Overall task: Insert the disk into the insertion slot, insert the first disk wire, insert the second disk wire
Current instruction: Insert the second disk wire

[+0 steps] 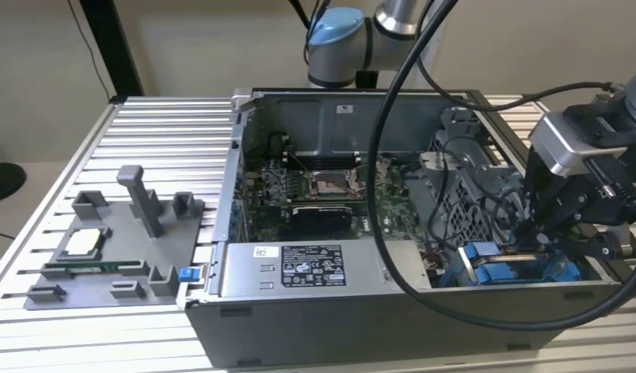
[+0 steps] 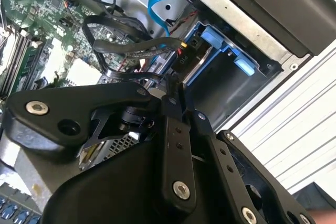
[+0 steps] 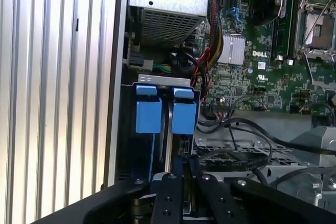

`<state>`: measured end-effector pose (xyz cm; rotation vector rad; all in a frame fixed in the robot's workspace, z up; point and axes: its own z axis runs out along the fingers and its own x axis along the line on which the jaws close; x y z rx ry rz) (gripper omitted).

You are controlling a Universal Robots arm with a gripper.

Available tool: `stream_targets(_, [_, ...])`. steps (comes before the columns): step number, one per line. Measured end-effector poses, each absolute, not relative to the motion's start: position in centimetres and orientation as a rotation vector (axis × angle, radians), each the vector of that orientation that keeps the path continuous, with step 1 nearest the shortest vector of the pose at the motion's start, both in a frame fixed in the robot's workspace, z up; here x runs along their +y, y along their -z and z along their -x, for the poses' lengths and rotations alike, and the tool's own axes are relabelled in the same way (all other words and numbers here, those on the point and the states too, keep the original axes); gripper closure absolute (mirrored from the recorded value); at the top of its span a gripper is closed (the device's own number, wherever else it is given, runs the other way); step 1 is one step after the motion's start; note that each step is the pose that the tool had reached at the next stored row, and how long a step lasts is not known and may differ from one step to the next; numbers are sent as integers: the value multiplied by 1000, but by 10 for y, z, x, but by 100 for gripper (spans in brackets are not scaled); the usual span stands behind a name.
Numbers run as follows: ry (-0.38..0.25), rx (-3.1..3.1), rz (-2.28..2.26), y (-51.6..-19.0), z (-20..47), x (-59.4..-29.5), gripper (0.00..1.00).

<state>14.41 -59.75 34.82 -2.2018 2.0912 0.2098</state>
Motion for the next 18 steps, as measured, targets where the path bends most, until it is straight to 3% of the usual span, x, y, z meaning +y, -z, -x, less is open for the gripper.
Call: stream_targets(18, [-205, 2130, 2163, -344, -144, -593, 100])
